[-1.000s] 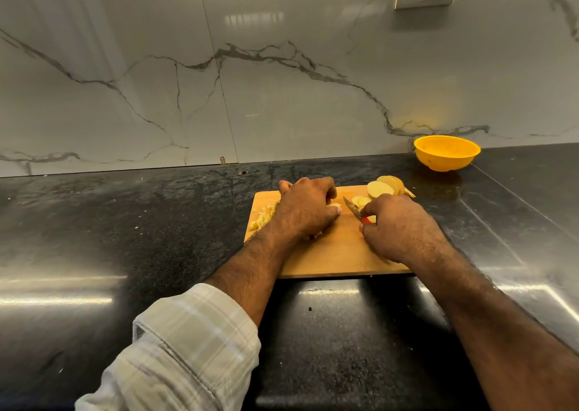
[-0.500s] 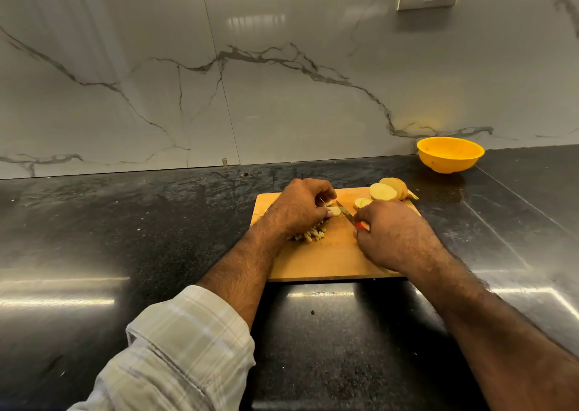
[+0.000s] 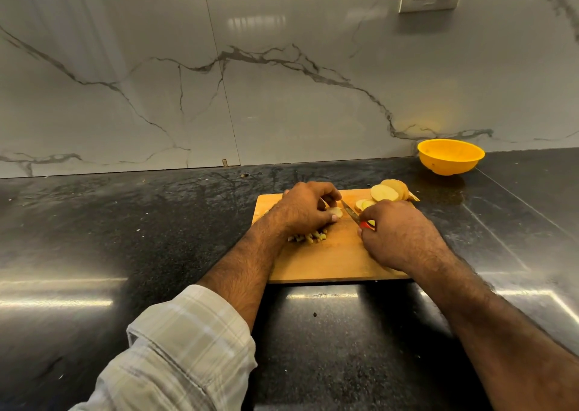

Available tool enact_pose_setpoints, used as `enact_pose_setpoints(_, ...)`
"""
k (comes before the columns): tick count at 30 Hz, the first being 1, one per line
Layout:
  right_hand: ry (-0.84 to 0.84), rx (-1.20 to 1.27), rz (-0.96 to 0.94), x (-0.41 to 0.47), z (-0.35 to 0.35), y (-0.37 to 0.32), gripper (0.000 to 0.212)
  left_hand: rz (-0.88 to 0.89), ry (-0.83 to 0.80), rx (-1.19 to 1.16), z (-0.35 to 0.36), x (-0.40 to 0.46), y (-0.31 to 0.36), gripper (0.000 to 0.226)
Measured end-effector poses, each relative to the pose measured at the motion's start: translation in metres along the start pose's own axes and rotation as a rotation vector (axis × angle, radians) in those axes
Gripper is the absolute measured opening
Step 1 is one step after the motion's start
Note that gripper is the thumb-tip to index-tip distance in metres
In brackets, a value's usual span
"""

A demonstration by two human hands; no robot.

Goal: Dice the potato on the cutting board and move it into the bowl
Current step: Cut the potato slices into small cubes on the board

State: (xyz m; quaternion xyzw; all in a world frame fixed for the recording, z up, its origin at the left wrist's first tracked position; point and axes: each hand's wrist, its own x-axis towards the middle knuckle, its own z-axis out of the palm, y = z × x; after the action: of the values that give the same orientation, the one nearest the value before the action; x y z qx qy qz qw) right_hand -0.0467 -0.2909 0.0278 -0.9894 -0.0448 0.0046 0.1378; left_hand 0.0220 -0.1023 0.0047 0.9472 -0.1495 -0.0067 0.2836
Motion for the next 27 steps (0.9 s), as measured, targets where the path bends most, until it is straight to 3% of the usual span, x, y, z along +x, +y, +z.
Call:
enact_pose_setpoints(11,-0.029,-0.045,0.005,-0.002,0.006,-0.016,0.042,0.03,0.1,0.062,0.003,-0.003,0.009,0.027)
enact_pose_setpoints(18,-0.021,-0.167,-0.094,0.0,0.002,-0.029,0.036,-0.018,0.119,0.049,0.005,-0.001,0.006,0.018)
enact_pose_setpoints(24,-0.029,-0.078,-0.108,-0.007,0.003,-0.008,0.044,0.001,0.16,0.053,0.006,-0.003,0.004,0.027)
enact_pose_setpoints(27,0.045,0.031,-0.076,-0.006,0.002,-0.003,0.046,0.027,0.172,0.036,0.001,-0.004,0.0,0.033)
